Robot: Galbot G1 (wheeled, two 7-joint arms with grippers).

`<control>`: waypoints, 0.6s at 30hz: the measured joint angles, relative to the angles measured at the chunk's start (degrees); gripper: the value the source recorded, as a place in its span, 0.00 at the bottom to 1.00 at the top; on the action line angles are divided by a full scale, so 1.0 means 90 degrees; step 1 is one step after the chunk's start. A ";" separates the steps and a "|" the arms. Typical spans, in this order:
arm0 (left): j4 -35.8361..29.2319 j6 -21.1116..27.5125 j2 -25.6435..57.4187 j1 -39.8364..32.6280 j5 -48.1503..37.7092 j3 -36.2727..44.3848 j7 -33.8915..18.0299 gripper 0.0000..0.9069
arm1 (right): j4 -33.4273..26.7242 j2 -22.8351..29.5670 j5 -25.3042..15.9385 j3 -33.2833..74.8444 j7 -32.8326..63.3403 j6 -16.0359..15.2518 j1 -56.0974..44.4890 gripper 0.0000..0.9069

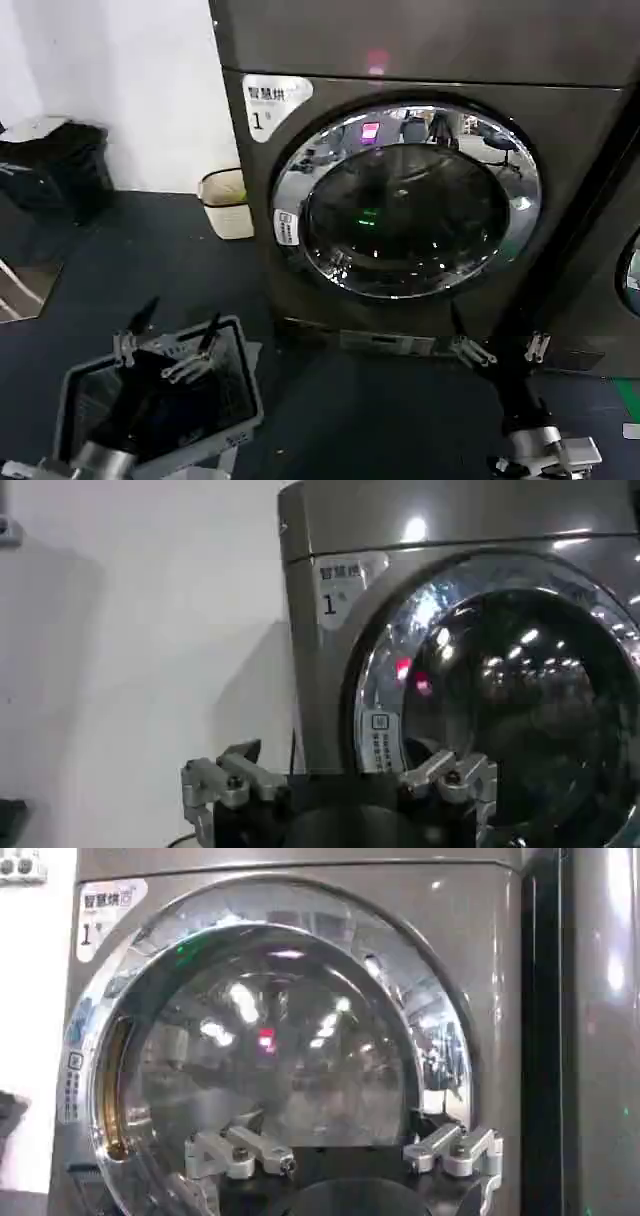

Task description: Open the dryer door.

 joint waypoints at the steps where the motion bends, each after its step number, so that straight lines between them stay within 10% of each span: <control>1: -0.0007 0.0045 0.0004 0.0022 0.0004 0.0000 0.0005 1.00 | -0.0049 -0.0261 0.0149 0.0008 -0.0087 -0.0132 0.0148 1.00; 7: -0.0117 0.0317 -0.0008 0.0109 0.0004 0.0024 0.0000 1.00 | -0.0788 -0.1759 0.1247 -0.0230 -0.0753 -0.0199 0.1113 1.00; 18: -0.0284 0.0865 -0.0099 0.0173 0.0021 0.0023 0.0008 1.00 | -0.2228 -0.2718 0.1439 -0.1762 -0.1396 -0.0121 0.2877 1.00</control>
